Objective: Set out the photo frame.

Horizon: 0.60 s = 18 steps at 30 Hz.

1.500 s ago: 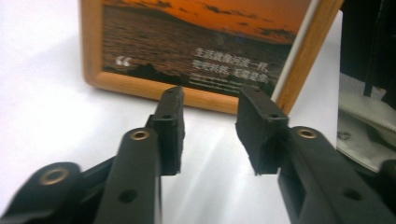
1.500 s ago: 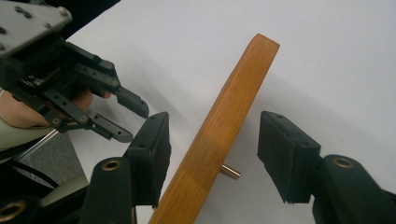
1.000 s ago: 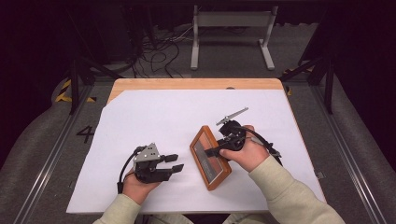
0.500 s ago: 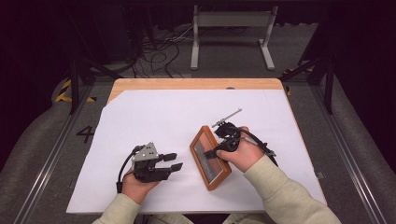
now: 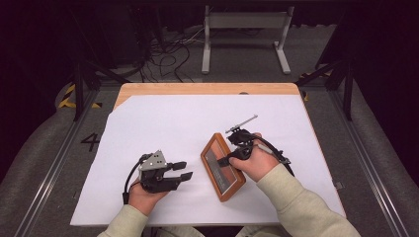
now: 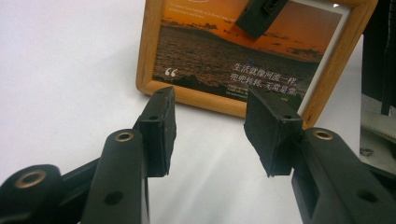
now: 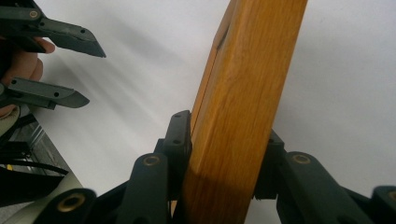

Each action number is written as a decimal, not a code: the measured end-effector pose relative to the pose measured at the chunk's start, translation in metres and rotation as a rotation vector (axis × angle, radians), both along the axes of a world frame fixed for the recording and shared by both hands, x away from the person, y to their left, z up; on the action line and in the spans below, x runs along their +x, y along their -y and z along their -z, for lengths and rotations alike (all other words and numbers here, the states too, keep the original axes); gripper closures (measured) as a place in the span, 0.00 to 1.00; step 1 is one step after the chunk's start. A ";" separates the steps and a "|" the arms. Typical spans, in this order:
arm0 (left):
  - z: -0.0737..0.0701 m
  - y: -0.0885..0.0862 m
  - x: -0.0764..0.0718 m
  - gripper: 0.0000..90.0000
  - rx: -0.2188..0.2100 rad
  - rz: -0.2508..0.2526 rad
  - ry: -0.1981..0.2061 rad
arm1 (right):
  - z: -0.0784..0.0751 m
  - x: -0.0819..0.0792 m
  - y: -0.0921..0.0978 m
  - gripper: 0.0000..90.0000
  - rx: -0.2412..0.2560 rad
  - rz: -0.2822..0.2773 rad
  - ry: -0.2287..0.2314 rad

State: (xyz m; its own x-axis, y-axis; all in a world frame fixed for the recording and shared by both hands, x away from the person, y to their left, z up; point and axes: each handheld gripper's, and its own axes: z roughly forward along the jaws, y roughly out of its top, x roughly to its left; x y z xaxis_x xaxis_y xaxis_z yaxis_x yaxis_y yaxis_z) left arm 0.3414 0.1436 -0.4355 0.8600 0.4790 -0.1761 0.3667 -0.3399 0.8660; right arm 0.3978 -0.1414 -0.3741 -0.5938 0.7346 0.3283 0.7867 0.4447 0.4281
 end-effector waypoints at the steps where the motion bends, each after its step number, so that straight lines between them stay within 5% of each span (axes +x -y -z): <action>1: 0.000 0.000 0.000 0.59 0.000 -0.003 0.003 | 0.000 0.000 0.000 0.75 0.001 0.008 -0.006; 18: -0.002 -0.006 0.001 0.59 -0.008 -0.027 0.014 | -0.002 -0.001 -0.002 0.79 -0.002 0.015 -0.030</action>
